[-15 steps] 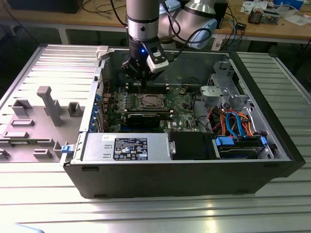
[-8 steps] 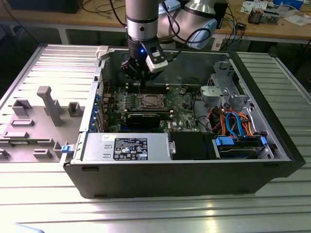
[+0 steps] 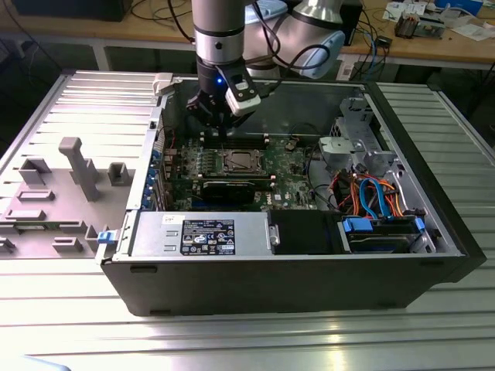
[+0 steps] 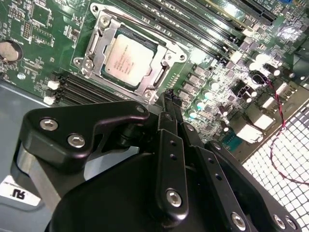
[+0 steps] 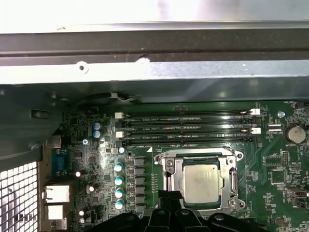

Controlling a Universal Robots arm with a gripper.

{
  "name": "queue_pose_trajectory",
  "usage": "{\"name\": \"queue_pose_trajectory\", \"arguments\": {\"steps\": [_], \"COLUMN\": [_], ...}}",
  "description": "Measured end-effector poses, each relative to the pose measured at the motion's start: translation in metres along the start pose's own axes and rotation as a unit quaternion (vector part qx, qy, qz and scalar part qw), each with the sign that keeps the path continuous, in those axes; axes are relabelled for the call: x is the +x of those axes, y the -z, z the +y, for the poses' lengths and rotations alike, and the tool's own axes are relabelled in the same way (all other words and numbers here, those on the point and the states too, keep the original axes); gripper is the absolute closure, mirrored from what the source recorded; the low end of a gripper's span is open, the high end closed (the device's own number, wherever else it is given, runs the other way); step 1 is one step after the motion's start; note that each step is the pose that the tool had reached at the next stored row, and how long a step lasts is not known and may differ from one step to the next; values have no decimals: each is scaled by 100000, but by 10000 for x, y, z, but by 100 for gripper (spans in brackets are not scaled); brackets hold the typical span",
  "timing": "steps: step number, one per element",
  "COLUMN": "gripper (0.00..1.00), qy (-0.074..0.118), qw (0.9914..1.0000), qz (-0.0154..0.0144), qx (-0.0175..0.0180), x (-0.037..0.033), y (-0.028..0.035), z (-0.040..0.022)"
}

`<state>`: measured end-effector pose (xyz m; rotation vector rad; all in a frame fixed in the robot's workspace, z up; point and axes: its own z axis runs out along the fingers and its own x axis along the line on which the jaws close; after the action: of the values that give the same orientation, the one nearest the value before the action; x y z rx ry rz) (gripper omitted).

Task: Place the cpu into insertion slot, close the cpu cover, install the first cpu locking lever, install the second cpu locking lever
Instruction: 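Install the first cpu locking lever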

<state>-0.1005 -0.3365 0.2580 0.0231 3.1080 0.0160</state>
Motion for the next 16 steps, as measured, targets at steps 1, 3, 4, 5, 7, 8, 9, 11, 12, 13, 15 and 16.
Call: {"name": "queue_pose_trajectory", "arguments": {"steps": [1, 3, 4, 5, 7, 8, 9, 11, 12, 13, 15, 16], "gripper": [89, 89, 89, 89, 89, 89, 89, 89, 89, 89, 89, 89], "qy": [590, 1831, 2280, 2287, 2287, 2387, 2386, 2384, 2394, 2438, 2494, 2532], "qw": [99998, 99983, 99974, 99974, 99974, 99971, 99971, 99971, 99971, 99970, 99969, 99968], "qz": [9, 22, 33, 26, 20, 31, 29, 27, 30, 32, 31, 29], "qx": [-19, -56, -106, -125, -143, -136, -135, -142, -147, -149, -151, -155], "x": [1, 2, 15, 37, 143, 180, 183, 184, 184, 185, 185, 185], "y": [-1, -3, -4, -4, -2, -2, -4, -6, -7, -7, -7, -7], "z": [0, -1, -2, -1, 4, 95, 160, 198, 206, 220, 230, 238]}}
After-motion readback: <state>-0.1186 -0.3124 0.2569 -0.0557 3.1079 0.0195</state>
